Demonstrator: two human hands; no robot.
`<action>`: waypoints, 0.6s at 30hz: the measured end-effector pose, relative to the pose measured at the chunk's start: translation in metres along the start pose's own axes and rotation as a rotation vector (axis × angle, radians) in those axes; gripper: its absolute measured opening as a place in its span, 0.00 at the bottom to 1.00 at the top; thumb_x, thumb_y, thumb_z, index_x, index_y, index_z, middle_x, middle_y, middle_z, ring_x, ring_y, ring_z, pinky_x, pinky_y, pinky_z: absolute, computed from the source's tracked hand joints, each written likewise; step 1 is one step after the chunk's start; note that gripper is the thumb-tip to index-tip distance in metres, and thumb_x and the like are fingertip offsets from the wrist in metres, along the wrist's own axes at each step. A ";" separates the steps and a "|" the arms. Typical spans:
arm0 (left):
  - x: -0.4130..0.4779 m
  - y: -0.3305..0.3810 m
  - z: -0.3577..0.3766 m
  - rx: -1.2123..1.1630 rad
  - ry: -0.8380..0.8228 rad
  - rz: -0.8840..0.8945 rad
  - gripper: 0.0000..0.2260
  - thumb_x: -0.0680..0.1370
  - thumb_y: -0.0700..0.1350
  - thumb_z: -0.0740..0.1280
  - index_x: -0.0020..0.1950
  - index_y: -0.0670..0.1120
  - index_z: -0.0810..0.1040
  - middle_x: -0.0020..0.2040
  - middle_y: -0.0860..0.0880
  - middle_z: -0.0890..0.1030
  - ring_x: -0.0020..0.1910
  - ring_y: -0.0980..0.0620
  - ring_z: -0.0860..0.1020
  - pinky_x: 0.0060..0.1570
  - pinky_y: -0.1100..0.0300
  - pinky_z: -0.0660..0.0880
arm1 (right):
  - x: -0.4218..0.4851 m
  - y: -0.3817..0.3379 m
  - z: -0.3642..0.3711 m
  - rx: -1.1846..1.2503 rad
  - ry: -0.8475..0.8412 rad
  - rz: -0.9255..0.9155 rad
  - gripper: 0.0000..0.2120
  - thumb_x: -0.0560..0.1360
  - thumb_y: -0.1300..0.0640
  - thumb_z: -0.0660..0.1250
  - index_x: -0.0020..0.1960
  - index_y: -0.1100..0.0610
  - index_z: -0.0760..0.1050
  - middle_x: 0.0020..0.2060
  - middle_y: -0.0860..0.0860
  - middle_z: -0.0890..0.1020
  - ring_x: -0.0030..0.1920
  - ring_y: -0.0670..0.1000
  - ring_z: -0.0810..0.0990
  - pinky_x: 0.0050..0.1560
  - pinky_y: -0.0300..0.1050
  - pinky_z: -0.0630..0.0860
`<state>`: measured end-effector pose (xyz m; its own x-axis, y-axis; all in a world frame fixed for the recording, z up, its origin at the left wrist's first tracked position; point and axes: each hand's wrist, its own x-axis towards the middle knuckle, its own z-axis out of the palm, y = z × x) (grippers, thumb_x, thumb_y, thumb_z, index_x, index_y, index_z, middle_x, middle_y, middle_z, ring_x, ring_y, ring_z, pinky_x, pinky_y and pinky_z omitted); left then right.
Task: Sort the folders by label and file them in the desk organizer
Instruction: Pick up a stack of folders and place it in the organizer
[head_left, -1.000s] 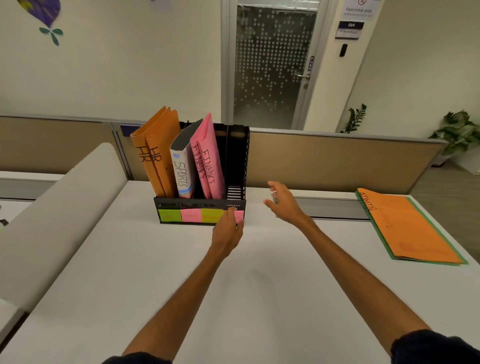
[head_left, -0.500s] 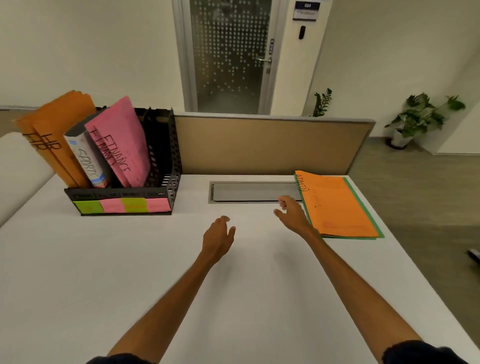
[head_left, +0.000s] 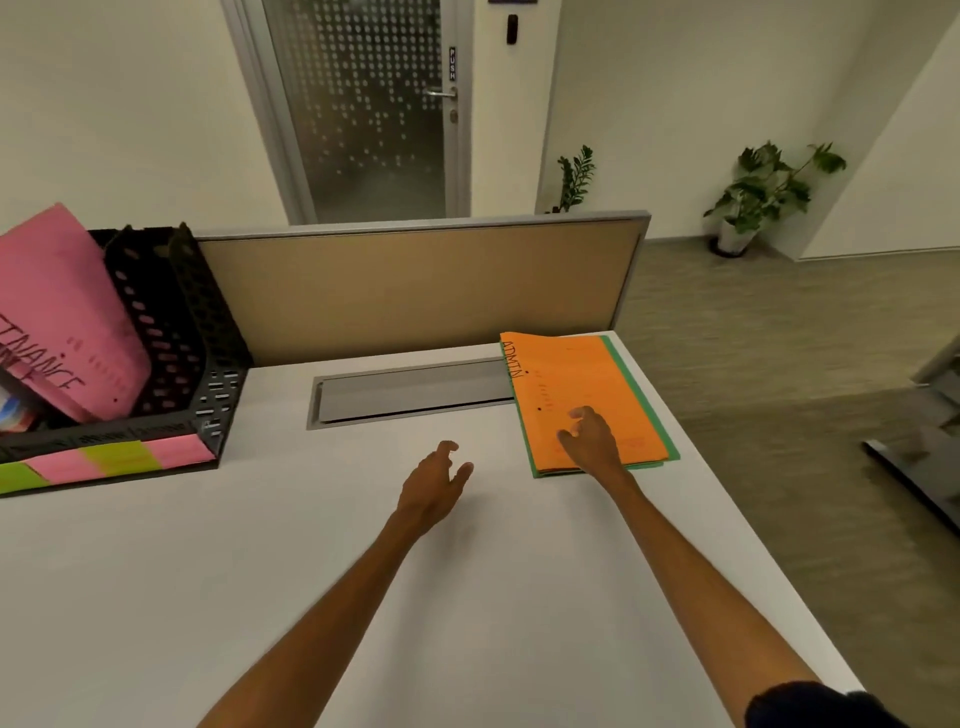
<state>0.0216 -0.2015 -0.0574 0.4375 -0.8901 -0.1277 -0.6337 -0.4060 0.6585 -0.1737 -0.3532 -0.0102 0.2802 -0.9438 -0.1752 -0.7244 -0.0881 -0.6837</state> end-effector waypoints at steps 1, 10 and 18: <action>0.006 0.005 0.004 -0.009 -0.030 -0.002 0.23 0.80 0.58 0.60 0.71 0.49 0.65 0.65 0.44 0.77 0.62 0.46 0.76 0.58 0.53 0.73 | 0.007 0.006 -0.003 -0.017 0.002 0.020 0.23 0.77 0.57 0.67 0.69 0.61 0.67 0.64 0.61 0.73 0.64 0.59 0.74 0.63 0.52 0.72; 0.048 0.046 0.069 -0.090 -0.122 0.003 0.31 0.80 0.60 0.59 0.79 0.50 0.56 0.71 0.45 0.71 0.64 0.47 0.75 0.62 0.51 0.74 | 0.054 0.067 -0.026 -0.169 -0.001 0.151 0.39 0.73 0.46 0.72 0.75 0.57 0.56 0.69 0.59 0.66 0.71 0.59 0.65 0.67 0.59 0.68; 0.067 0.062 0.097 -0.086 -0.159 -0.018 0.39 0.76 0.64 0.63 0.78 0.46 0.53 0.67 0.45 0.71 0.64 0.45 0.72 0.57 0.48 0.75 | 0.063 0.111 -0.025 -0.299 0.098 0.257 0.47 0.68 0.40 0.74 0.75 0.60 0.56 0.71 0.62 0.64 0.72 0.62 0.62 0.71 0.58 0.63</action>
<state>-0.0498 -0.3066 -0.0973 0.3377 -0.9070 -0.2517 -0.5666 -0.4094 0.7151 -0.2526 -0.4303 -0.0795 0.0147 -0.9718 -0.2355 -0.9184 0.0800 -0.3875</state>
